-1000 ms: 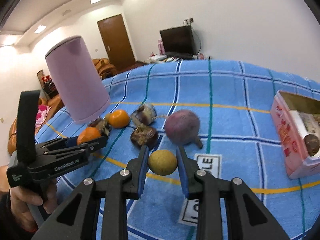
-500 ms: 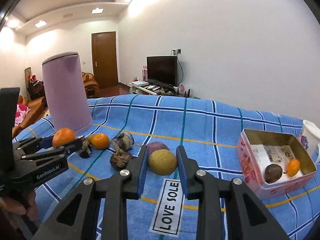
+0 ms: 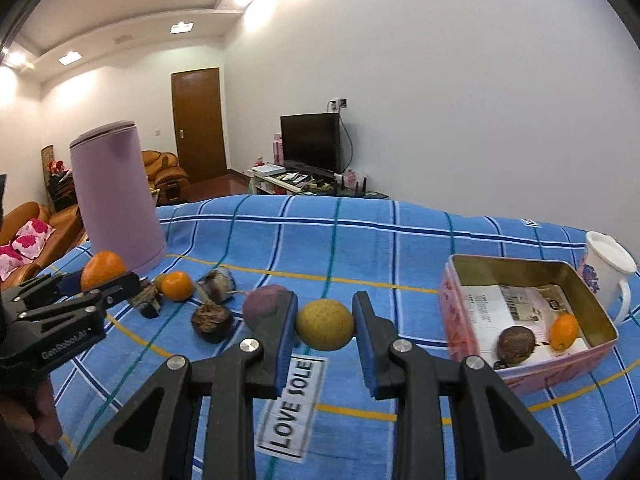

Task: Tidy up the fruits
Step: 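Grasp the large orange with the left tool, then carry the lime and orange into the pink tin and release both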

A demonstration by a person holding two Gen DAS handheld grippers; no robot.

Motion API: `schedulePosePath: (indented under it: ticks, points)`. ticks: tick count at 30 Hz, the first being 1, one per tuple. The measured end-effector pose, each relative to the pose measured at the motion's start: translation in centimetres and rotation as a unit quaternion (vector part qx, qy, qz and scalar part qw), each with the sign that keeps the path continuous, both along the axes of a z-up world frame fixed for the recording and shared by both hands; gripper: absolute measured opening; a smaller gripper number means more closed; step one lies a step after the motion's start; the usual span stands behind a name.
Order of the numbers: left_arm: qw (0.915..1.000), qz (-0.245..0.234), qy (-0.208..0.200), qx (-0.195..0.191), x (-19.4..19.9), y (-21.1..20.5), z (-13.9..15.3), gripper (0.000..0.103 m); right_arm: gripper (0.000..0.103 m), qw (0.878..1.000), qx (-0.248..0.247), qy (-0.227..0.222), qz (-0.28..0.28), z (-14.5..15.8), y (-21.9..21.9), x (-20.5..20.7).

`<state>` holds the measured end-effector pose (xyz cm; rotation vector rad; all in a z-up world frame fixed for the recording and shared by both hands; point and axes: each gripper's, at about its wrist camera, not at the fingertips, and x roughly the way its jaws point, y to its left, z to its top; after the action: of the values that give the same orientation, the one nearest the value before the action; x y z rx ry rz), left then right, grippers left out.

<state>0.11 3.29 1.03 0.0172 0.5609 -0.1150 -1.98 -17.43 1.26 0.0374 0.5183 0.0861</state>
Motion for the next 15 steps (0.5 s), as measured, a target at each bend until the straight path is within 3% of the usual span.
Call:
schedulePosePath:
  ticks: [15]
  points:
    - [0.9975, -0.068, -0.011, 0.014, -0.4, -6.9, 1.4, 0.050, 0.030, 0.999, -0.004, -0.019, -0.051, 0.7, -7.1, -1.4]
